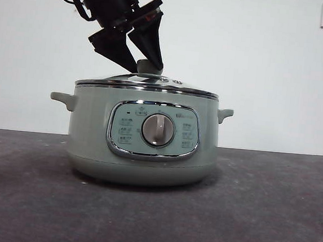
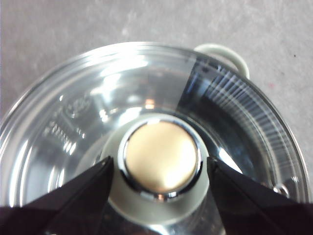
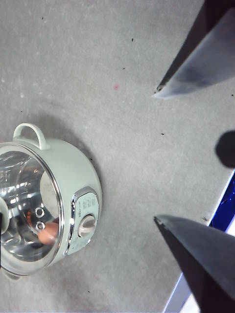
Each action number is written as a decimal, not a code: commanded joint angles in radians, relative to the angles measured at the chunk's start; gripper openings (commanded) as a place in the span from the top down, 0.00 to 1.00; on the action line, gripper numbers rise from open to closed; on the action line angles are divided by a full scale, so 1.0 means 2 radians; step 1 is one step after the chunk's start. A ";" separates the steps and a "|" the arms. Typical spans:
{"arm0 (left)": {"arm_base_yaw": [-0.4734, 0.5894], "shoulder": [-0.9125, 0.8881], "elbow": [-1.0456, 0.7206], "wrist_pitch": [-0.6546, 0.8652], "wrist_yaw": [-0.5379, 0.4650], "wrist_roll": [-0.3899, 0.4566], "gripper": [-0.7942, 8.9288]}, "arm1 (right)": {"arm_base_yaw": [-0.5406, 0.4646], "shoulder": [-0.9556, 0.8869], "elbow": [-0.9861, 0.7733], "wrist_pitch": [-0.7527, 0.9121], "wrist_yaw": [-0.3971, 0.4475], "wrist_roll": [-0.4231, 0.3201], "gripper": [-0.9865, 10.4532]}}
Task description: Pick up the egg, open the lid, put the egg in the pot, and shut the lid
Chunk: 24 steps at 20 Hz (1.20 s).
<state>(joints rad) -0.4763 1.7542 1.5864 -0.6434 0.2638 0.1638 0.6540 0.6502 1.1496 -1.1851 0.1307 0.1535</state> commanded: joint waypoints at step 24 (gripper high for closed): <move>-0.018 -0.200 0.188 -0.338 0.055 -0.042 0.74 | 0.001 0.001 -0.004 -0.013 -0.041 -0.009 0.56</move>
<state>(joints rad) -0.5091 1.3514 1.9644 -1.3228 0.3710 0.0879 0.6540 0.6514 1.1496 -1.2133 0.0517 0.1417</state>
